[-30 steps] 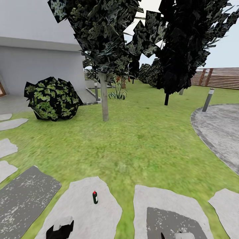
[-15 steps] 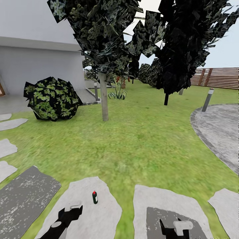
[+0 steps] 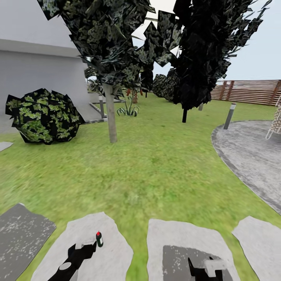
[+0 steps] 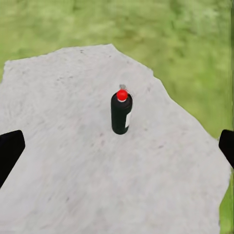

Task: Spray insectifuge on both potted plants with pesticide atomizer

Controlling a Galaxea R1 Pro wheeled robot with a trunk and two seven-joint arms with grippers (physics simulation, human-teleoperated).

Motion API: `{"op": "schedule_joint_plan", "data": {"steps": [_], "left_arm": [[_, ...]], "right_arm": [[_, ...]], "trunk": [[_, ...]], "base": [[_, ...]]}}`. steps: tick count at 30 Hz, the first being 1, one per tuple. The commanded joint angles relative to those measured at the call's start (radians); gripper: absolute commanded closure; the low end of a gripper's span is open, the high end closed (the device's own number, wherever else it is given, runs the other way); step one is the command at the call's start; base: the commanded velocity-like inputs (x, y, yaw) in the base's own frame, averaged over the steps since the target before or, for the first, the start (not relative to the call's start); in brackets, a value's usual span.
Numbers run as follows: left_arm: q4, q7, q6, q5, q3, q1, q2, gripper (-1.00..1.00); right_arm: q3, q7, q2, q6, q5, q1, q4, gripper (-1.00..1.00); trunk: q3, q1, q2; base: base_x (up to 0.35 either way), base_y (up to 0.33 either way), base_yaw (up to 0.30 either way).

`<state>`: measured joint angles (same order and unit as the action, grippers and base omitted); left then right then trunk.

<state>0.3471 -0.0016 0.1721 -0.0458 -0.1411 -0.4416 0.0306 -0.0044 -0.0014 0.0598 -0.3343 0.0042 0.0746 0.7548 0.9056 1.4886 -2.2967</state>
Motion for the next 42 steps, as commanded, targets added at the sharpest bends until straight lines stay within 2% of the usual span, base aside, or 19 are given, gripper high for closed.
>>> {"op": "schedule_joint_plan", "data": {"steps": [1,16,23,29,34,42], "left_arm": [[-0.001,0.000,0.004,-0.005,-0.004,-0.001,0.000,-1.00],[0.000,-0.001,0.006,0.003,-0.007,-0.001,0.001,-1.00],[0.000,-0.003,0.006,0.002,-0.006,-0.002,0.007,-1.00],[0.000,-0.004,0.008,0.000,-0.004,-0.002,0.008,-1.00],[0.001,-0.005,0.009,0.002,-0.004,-0.002,0.008,-1.00],[0.001,-0.006,0.009,0.003,-0.005,-0.002,0.008,-1.00]], "right_arm": [[0.000,0.000,0.000,-0.003,0.000,0.001,-0.001,-1.00],[0.001,0.000,0.000,-0.003,0.000,0.001,-0.001,-1.00],[0.001,0.000,0.000,-0.003,0.000,0.001,-0.002,-1.00],[0.002,-0.001,0.000,-0.003,0.000,0.000,-0.002,-1.00],[0.002,-0.001,0.000,-0.003,0.000,0.000,-0.002,-1.00],[0.002,0.000,0.000,-0.003,0.000,0.001,-0.002,-1.00]], "trunk": [[0.001,0.000,0.000],[0.001,0.000,0.000],[0.001,0.000,0.000],[0.001,0.000,0.000],[0.001,0.000,0.000],[0.001,0.000,0.000]], "base": [[0.219,-0.214,-0.004],[0.166,-0.244,0.000],[0.090,-0.056,0.000],[0.006,0.014,0.000],[0.001,0.230,-0.012],[0.000,0.302,-0.258]]}}
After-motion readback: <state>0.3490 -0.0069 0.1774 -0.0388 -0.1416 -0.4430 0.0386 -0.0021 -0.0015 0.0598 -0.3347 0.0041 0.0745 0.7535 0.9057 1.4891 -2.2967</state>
